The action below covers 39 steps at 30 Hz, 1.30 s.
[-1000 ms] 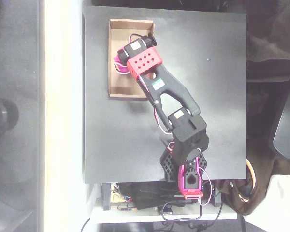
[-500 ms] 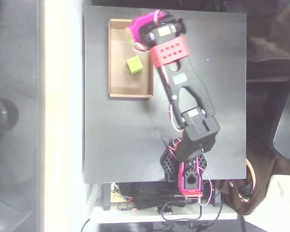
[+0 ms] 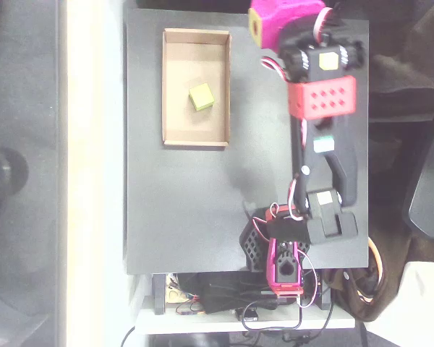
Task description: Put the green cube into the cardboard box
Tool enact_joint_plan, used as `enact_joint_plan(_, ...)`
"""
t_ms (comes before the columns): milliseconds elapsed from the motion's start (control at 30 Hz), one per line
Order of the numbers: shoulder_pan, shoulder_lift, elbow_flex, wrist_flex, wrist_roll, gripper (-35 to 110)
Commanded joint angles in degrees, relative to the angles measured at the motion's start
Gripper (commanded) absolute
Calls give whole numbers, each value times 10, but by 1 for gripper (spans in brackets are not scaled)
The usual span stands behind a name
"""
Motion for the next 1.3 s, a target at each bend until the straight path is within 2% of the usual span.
enact_joint_plan(0,11,92,-14,6,4,28)
enact_joint_plan(367,40,260,14,7,4,27)
enact_joint_plan(733,102,512,330,-1,4,26)
enact_joint_plan(1100,127,669,496,-1,4,3)
enact_joint_plan(1267,127,708,563,-1,4,1)
